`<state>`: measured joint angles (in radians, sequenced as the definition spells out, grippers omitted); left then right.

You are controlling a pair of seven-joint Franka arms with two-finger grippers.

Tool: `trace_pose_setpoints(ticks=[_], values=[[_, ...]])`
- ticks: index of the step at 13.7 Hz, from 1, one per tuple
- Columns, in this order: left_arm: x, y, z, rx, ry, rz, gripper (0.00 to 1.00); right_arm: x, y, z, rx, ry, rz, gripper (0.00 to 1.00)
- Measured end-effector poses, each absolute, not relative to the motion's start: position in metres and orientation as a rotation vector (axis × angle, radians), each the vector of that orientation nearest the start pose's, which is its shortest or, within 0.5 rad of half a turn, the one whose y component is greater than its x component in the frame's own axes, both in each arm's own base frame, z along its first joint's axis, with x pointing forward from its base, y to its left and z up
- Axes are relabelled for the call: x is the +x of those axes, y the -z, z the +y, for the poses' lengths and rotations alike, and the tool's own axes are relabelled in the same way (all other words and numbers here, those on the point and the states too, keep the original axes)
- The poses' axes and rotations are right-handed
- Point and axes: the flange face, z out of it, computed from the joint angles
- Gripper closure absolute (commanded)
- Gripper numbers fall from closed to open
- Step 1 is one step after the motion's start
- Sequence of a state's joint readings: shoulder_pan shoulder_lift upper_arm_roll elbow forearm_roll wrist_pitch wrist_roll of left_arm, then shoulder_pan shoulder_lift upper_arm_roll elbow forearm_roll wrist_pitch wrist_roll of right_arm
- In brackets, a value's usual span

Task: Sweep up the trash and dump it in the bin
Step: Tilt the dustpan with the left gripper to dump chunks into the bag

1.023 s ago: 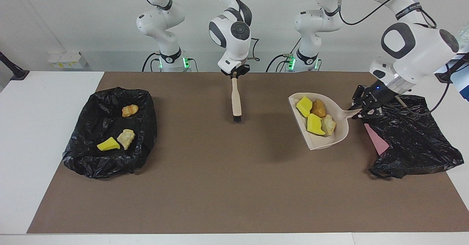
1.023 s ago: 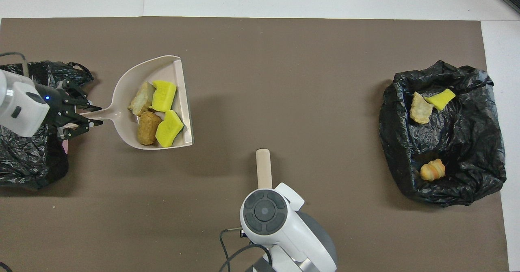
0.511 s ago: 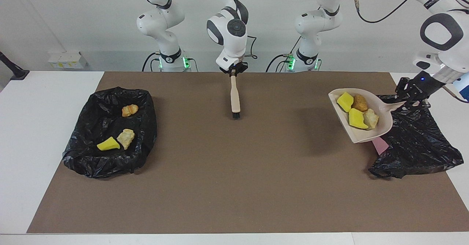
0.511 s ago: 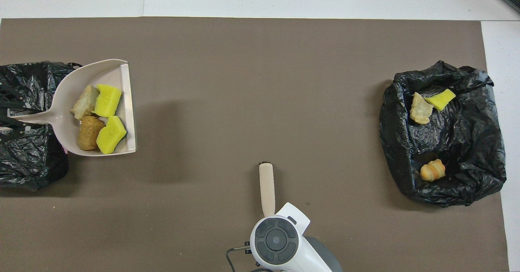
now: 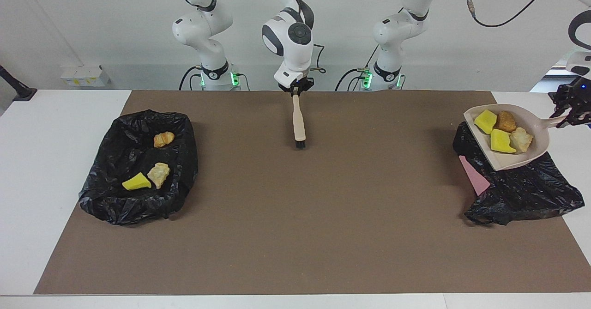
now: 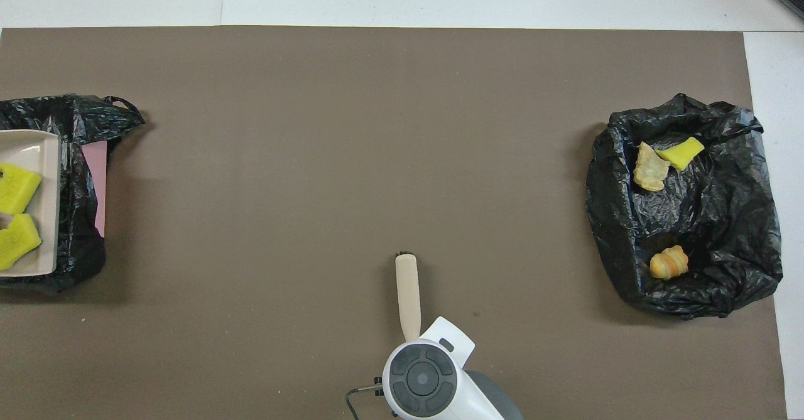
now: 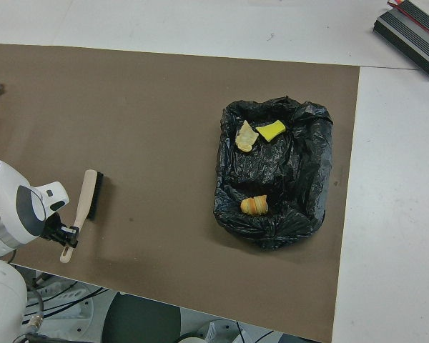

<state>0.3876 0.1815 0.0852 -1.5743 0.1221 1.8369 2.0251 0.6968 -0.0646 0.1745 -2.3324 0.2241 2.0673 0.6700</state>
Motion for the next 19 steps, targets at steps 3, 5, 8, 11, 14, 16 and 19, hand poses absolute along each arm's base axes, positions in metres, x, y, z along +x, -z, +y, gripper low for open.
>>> trace_pose_setpoints(ticks=[3, 5, 8, 11, 14, 16, 19], values=[[0.568, -0.546, 0.296, -1.966, -0.289, 2.102, 1.00, 0.296, -0.347, 0.370, -3.128, -0.422, -0.114, 1.00], [0.572, -0.546, 0.297, -1.930, -0.377, 2.038, 1.00, 0.296, -0.345, 0.369, -3.130, -0.425, -0.114, 1.00], [0.591, -0.542, 0.265, -1.865, -0.525, 1.951, 1.00, 0.296, -0.345, 0.369, -3.128, -0.421, -0.116, 1.00], [0.602, -0.540, 0.240, -1.781, -0.645, 1.871, 1.00, 0.297, -0.345, 0.370, -3.123, -0.405, -0.114, 1.00], [0.598, -0.548, 0.247, -1.674, -0.794, 1.777, 1.00, 0.296, -0.343, 0.369, -3.119, -0.408, -0.106, 1.00], [0.595, -0.558, 0.246, -1.627, -0.849, 1.716, 1.00, 0.298, -0.345, 0.370, -3.119, -0.416, -0.100, 1.00], [0.587, -0.584, 0.233, -1.621, -0.833, 1.679, 1.00, 0.302, -0.356, 0.369, -3.135, -0.493, -0.097, 1.00]])
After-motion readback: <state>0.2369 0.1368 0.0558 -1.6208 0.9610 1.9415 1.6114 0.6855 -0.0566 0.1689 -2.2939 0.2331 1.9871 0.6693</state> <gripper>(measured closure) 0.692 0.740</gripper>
